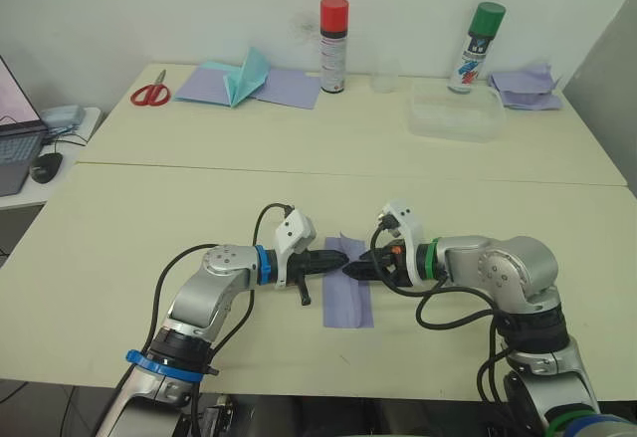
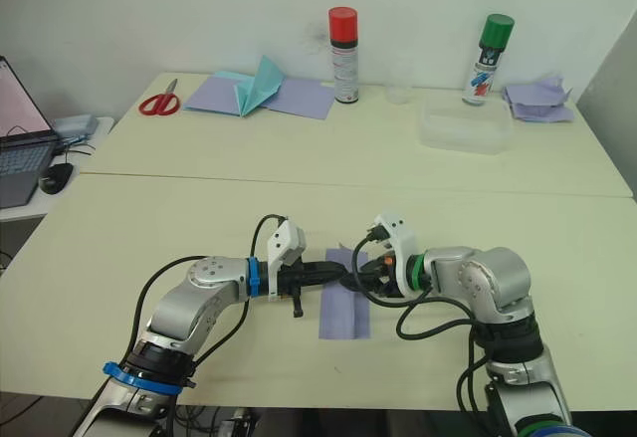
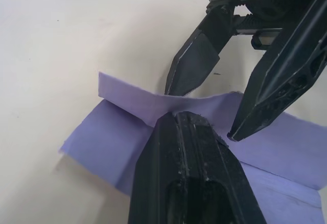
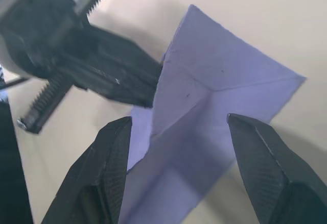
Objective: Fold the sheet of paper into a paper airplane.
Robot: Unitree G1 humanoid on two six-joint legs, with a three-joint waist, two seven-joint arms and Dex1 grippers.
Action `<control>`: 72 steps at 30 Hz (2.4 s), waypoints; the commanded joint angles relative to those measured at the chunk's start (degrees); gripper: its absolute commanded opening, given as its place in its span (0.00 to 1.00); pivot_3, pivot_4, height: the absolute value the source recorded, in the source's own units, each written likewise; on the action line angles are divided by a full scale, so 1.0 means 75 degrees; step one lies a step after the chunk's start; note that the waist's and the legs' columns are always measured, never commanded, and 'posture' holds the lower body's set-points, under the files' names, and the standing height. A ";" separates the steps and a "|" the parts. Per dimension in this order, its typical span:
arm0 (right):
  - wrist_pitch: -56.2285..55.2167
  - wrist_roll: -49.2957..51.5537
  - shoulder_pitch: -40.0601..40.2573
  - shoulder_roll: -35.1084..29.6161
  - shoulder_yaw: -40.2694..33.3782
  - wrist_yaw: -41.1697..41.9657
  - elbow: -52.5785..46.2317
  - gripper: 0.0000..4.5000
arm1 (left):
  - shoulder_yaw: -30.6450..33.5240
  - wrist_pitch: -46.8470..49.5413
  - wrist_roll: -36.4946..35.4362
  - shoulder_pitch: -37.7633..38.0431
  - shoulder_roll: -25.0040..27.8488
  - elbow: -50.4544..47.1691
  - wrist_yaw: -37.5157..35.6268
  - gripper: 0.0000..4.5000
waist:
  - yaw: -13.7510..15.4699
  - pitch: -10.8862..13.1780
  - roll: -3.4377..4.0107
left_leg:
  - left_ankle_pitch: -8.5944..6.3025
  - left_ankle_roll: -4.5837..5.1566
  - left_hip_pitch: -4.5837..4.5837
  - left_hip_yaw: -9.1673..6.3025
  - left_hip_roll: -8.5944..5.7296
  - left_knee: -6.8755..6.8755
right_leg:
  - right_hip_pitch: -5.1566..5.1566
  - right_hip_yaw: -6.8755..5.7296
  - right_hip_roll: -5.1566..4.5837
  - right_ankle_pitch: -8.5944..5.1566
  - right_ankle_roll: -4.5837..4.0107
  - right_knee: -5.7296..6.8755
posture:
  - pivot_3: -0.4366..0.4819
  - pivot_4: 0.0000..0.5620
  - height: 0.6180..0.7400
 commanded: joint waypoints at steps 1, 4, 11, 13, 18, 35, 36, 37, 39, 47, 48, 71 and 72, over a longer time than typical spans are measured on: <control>-0.0281 0.0113 0.0038 -0.0064 0.0066 0.0035 -0.0197 0.65 | -0.0071 -0.0109 -0.0023 -0.0059 -0.0002 -0.0174 -0.0029 0.00 | 0.0002 0.0000 0.0000 | 0.0000 0.0000 0.0000 -0.0002 0.0000 0.0000 | 0.0000 -0.0001 0.0000 0.0000 0.0000 0.0000 | 0.48 0.27 1.00; -0.0324 0.0136 0.0056 -0.0077 0.0036 0.0016 -0.0156 0.48 | -0.0116 -0.0132 0.0029 -0.0044 0.0016 -0.0159 -0.0037 0.00 | 0.0008 0.0000 0.0000 | 0.0000 0.0000 -0.0002 -0.0003 -0.0002 0.0002 | 0.0000 -0.0001 0.0000 0.0000 0.0000 0.0001 | 0.48 0.27 1.00; -0.0271 0.0096 0.0069 0.0077 -0.0262 -0.0245 0.0021 0.01 | -0.0557 -0.0160 0.0496 0.0049 0.0295 -0.0041 -0.0126 0.00 | 0.0007 0.0000 0.0000 | 0.0000 0.0000 -0.0004 -0.0005 -0.0002 0.0004 | 0.0001 -0.0001 0.0000 0.0001 0.0000 0.0001 | 0.48 0.27 1.00; -0.0271 0.0051 0.0100 0.0101 -0.0346 -0.0380 0.0046 0.01 | -0.0727 -0.0268 0.0749 0.0082 0.0408 0.0099 -0.0073 0.00 | 0.0011 0.0000 0.0001 | 0.0001 0.0000 -0.0005 -0.0009 -0.0003 0.0004 | 0.0001 -0.0004 0.0000 0.0001 0.0000 0.0002 | 0.48 0.27 1.00; -0.0162 0.0087 0.0186 0.0102 -0.0560 -0.0580 -0.0028 0.01 | -0.0957 -0.0574 0.1087 0.0112 0.0631 0.0333 -0.0116 0.00 | 0.0013 -0.0006 0.0003 | 0.0001 0.0000 -0.0003 -0.0012 -0.0005 0.0007 | 0.0008 -0.0002 0.0000 0.0001 0.0000 0.0002 | 0.48 0.27 1.00; 0.1570 0.0651 0.0305 -0.0044 -0.2104 -0.0979 -0.0561 0.01 | -0.1001 -0.1365 0.1375 -0.0508 0.0425 0.1177 0.0073 0.00 | 0.0015 -0.0017 0.0006 | 0.0009 0.0010 0.0010 -0.0013 -0.0008 0.0013 | 0.0017 0.0001 0.0002 0.0010 0.0015 0.0016 | 0.48 0.27 1.00; 0.1573 0.0704 0.0325 -0.0067 -0.2167 -0.1020 -0.0526 0.01 | -0.1020 -0.1391 0.1427 -0.0538 0.0396 0.1220 0.0087 0.00 | 0.0014 -0.0017 0.0006 | 0.0009 0.0010 0.0010 -0.0012 -0.0009 0.0013 | 0.0017 0.0001 0.0003 0.0010 0.0016 0.0016 | 0.48 0.27 1.00; 0.1573 0.0765 0.0343 -0.0081 -0.2233 -0.1069 -0.0489 0.01 | -0.1032 -0.1416 0.1467 -0.0558 0.0372 0.1257 0.0092 0.00 | 0.0014 -0.0017 0.0007 | 0.0009 0.0010 0.0009 -0.0012 -0.0011 0.0014 | 0.0017 0.0001 0.0004 0.0010 0.0016 0.0016 | 0.48 0.27 1.00; 0.1573 0.0897 0.0382 -0.0117 -0.2321 -0.1149 -0.0458 0.01 | -0.1039 -0.1461 0.1528 -0.0573 0.0358 0.1307 0.0081 0.00 | 0.0017 -0.0017 0.0006 | 0.0010 0.0012 0.0009 -0.0012 -0.0018 0.0014 | 0.0018 0.0002 0.0004 0.0011 0.0017 0.0016 | 0.48 0.27 1.00; 0.1573 0.1747 0.0902 -0.0135 -0.2564 -0.1703 -0.0600 0.01 | -0.1107 -0.1745 0.1774 -0.0659 0.0333 0.1560 0.0119 0.00 | 0.0030 -0.0024 0.0008 | 0.0012 0.0016 0.0008 -0.0013 -0.0025 0.0014 | 0.0021 0.0003 0.0004 0.0012 0.0019 0.0016 | 0.48 0.27 1.00; 0.1573 0.1860 0.0982 -0.0094 -0.2580 -0.1819 -0.0642 0.01 | -0.1117 -0.1753 0.1781 -0.0649 0.0333 0.1553 0.0099 0.00 | 0.0031 -0.0024 0.0008 | 0.0011 0.0016 0.0008 -0.0014 -0.0025 0.0014 | 0.0023 0.0002 0.0004 0.0011 0.0019 0.0016 | 0.48 0.27 1.00; 0.0765 0.1897 0.1326 -0.0821 -0.2200 -0.2269 -0.0968 0.52 | -0.1471 -0.2192 0.2205 -0.0441 0.0456 0.1630 -0.0009 0.00 | 0.0031 -0.0045 0.0019 | 0.0014 0.0021 0.0013 -0.0020 -0.0033 0.0014 | 0.0032 0.0006 0.0005 0.0012 0.0023 0.0015 | 0.48 0.27 1.00; 0.0553 0.1845 0.1298 -0.1006 -0.2139 -0.2143 -0.0965 0.60 | -0.1461 -0.2175 0.2198 -0.0432 0.0459 0.1625 -0.0006 0.00 | 0.0029 -0.0046 0.0018 | 0.0014 0.0021 0.0014 -0.0021 -0.0034 0.0014 | 0.0034 0.0007 0.0005 0.0011 0.0024 0.0014 | 0.48 0.27 1.00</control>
